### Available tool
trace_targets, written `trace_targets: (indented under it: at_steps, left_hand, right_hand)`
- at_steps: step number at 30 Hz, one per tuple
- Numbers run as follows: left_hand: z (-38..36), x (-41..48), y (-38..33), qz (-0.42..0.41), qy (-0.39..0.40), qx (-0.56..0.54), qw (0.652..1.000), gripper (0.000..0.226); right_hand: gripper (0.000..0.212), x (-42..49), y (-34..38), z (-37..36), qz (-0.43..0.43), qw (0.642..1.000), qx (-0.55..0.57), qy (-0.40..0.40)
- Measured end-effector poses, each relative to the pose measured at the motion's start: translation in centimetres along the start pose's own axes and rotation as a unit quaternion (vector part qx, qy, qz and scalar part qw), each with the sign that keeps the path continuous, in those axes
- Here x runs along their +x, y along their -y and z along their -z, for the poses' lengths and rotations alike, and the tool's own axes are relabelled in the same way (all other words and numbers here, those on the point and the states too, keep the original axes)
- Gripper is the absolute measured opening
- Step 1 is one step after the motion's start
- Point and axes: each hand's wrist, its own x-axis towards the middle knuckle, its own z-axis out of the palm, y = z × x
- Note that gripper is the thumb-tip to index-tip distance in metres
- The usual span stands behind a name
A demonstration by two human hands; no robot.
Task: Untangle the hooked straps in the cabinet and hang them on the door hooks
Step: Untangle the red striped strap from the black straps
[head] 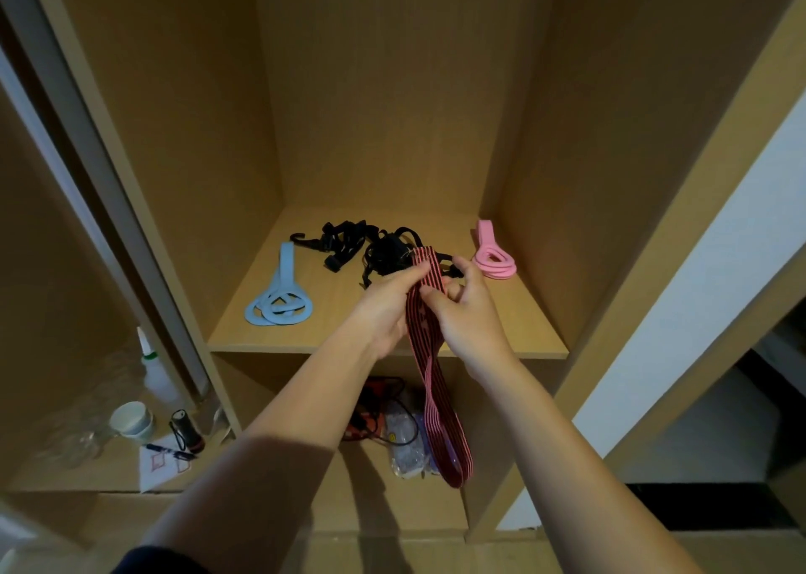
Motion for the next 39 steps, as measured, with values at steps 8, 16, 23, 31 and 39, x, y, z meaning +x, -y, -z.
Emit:
trace_targets:
  at_steps: [8,16,23,31,39]
  left_hand:
    - [-0.7,-0.2,0.2,-0.024,-0.041,-0.072,0.996,0.029]
    - [-0.6,-0.2,-1.4,-0.015,-0.032,-0.186,0.982,0.029]
    - [0.8,-0.5,-0.2,-0.015,0.032,0.007,0.999,0.047]
    - [0.9,-1.1,0.3,-0.028,0.040,-0.011,0.999,0.041]
    - [2.0,-1.4,1.9,-0.039,0.048,0.065,0.996,0.039]
  right_hand:
    - [0.063,-1.1,-1.4,-0.2,0.082,0.973,-0.207,-0.061]
    - [0.022,-1.5,-3.9,0.2,-0.059,0.991,0.030,0.120]
    - [0.017,-1.4,-2.5,0.7,-0.049,0.989,0.023,0.137]
    - [0.019,-0.8,-2.9,0.5,-0.074,0.976,0.023,0.205]
    - [0.015,-1.2,-3.0,0.8,-0.065,0.978,0.023,0.195]
